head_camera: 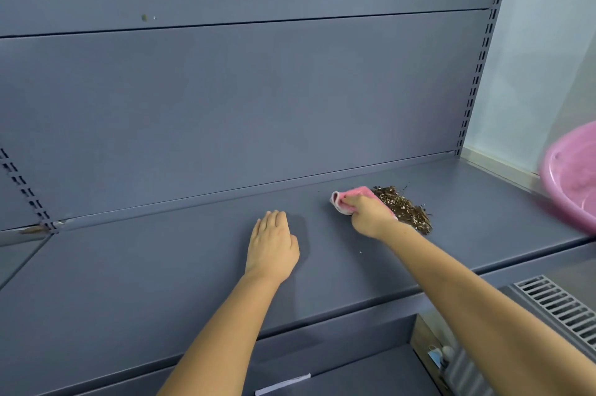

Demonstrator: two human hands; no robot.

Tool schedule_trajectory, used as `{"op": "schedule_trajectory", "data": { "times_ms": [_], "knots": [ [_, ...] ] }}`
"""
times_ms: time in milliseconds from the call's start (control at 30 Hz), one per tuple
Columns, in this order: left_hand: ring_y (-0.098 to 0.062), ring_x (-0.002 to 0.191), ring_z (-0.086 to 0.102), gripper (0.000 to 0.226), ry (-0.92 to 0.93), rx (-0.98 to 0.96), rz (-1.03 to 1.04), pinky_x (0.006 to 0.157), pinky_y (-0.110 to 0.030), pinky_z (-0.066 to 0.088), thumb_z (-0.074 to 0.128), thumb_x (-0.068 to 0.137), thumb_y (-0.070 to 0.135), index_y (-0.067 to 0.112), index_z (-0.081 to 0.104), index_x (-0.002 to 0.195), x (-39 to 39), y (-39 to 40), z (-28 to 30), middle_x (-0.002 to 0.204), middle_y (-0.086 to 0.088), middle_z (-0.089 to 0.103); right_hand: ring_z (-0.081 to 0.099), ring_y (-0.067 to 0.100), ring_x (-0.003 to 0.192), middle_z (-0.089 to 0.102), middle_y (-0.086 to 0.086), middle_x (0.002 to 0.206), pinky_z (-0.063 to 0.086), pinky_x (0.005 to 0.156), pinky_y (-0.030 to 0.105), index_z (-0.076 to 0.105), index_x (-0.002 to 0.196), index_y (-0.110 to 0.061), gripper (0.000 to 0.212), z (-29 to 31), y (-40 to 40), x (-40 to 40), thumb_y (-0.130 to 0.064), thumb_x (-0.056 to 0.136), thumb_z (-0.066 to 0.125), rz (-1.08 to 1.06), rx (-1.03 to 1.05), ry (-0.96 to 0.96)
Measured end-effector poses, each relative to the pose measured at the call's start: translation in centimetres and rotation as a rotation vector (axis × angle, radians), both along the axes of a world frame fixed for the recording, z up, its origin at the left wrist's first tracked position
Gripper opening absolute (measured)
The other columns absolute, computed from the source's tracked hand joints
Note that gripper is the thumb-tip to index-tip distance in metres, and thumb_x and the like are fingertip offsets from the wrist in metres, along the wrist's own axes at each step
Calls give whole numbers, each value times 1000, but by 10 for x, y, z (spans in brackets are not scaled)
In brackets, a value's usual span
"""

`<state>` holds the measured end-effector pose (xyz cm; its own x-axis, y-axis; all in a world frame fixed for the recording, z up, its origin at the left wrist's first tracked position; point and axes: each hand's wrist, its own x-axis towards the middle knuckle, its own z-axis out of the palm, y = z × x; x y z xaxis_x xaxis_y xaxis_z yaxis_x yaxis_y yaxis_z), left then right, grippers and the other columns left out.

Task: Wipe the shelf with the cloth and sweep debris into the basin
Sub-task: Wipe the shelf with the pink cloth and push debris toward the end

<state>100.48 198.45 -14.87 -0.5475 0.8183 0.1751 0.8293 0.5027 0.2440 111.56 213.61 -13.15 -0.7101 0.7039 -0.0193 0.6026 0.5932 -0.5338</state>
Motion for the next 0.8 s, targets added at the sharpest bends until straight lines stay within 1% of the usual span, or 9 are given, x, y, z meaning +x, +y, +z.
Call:
{"op": "schedule_trajectory", "data": {
  "times_ms": [67, 133, 167, 267, 333, 433, 600, 700, 800],
  "knots": [
    [-19, 149, 11, 49, 1, 4, -2, 123, -29, 6, 27, 98, 10, 3, 22, 147, 0, 1, 0, 157, -8, 21, 32, 10, 100, 41, -3, 101, 17, 91, 18, 48, 88, -30, 43, 9, -8, 4, 10, 85, 32, -11, -31, 66],
    [-19, 149, 12, 49, 4, 3, 1, 123, -30, 6, 27, 98, 9, 3, 23, 146, 0, 1, 0, 157, -8, 22, 46, 13, 112, 63, 14, 104, 29, 104, 23, 63, 90, -6, 44, 15, -26, 1, 15, 79, 26, 50, -29, 94],
    [-19, 149, 13, 48, 3, -2, 1, 123, -30, 7, 28, 98, 9, 3, 23, 146, 0, 1, 0, 157, -9, 23, 53, 19, 113, 64, 17, 114, 42, 96, 27, 59, 102, 1, 41, 18, -40, 0, 15, 81, 27, 79, -19, 78],
    [-22, 141, 30, 40, -21, 21, -13, 119, -28, 18, 33, 96, 10, 7, 38, 136, 0, 1, 1, 146, -10, 40, 49, 29, 89, 54, 15, 95, 38, 69, 29, 55, 91, -13, 35, 19, -77, -10, 11, 83, 31, 200, 35, 92],
    [-22, 129, 41, 31, -32, 43, -24, 112, -28, 27, 37, 93, 12, 8, 47, 123, 0, 0, 2, 132, -7, 52, 53, 34, 104, 55, 22, 110, 44, 81, 31, 58, 104, -7, 33, 11, -94, -10, 8, 88, 34, 230, 78, 21],
    [-24, 143, 26, 42, -61, 25, -14, 120, -31, 18, 34, 97, 11, 3, 36, 138, -1, -1, 1, 149, -13, 36, 45, 29, 126, 53, 16, 119, 38, 96, 31, 53, 111, -4, 30, -6, -96, -4, 7, 88, 36, 189, 137, -54],
    [-21, 145, 23, 46, -46, 23, -32, 120, -30, 14, 31, 96, 6, 1, 30, 142, -3, 1, 1, 152, -11, 33, 57, 28, 101, 54, 9, 97, 48, 88, 42, 52, 92, -6, 33, -6, -68, 25, 16, 76, 32, 95, 169, -63],
    [-21, 147, 20, 47, -60, 8, -69, 122, -30, 11, 29, 96, 6, 2, 29, 143, -4, 5, 1, 153, -10, 31, 54, 32, 117, 60, 16, 115, 43, 100, 42, 58, 110, 4, 43, 0, -46, 47, 18, 79, 32, -6, 153, -3],
    [-21, 147, 21, 47, -76, 3, -98, 122, -31, 12, 29, 96, 6, 2, 28, 144, -6, 10, 3, 153, -9, 30, 52, 33, 124, 60, -3, 87, 42, 100, 30, 55, 70, -26, 45, 1, -28, 48, 12, 75, 31, -62, 58, 124]
  ]
}}
